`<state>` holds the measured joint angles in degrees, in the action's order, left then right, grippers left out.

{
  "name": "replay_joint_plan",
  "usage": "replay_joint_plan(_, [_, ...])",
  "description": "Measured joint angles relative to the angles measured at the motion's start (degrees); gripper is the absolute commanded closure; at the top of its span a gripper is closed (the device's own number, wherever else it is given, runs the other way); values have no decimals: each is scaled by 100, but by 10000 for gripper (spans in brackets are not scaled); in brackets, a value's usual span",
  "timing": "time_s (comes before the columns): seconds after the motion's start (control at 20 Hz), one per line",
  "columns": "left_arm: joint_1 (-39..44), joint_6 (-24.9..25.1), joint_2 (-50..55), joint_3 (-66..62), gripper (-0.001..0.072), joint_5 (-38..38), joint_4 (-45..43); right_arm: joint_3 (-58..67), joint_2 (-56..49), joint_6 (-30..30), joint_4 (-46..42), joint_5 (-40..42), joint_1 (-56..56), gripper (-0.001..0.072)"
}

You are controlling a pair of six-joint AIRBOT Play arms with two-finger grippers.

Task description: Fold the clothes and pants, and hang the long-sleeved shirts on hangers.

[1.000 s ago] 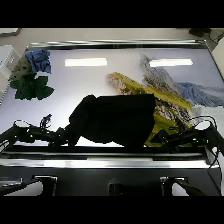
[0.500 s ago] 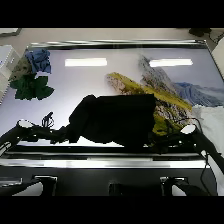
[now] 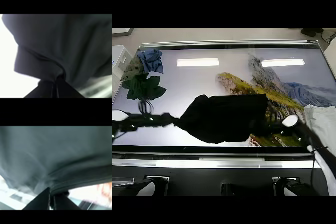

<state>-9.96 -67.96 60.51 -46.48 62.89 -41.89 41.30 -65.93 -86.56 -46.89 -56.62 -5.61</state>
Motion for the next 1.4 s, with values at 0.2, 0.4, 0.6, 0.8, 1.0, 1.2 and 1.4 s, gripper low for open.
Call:
replay_joint_plan(0.2, [-387,-260,-822,-2441,681,-660,-42,2824,638,-90,-1517,-393,761,675])
replay_joint_plan(0.4, [-1008,-938,-1497,-4489,681,-898,-404,5239,1473,-223,-2579,-361,1296,675])
replay_joint_plan(0.6, [-1250,-1357,-2197,-5154,682,-752,-649,6065,2212,-568,-3097,-308,1462,675])
replay_joint_plan(0.8, [-1318,-1523,-2516,-5335,682,-1027,-774,6275,2459,-693,-3244,299,1504,675])
replay_joint_plan(1.0, [-1333,-1663,-2315,-5176,682,-570,-1088,6319,2142,-737,-3281,105,1513,675])
replay_joint_plan(1.2, [-1134,-1692,-1755,-3834,682,-133,-1231,5816,828,-741,-3027,-1019,1502,675])
replay_joint_plan(1.4, [-544,-1639,-627,-2059,681,-1200,-1344,5104,-1102,-883,-2070,-855,1471,674])
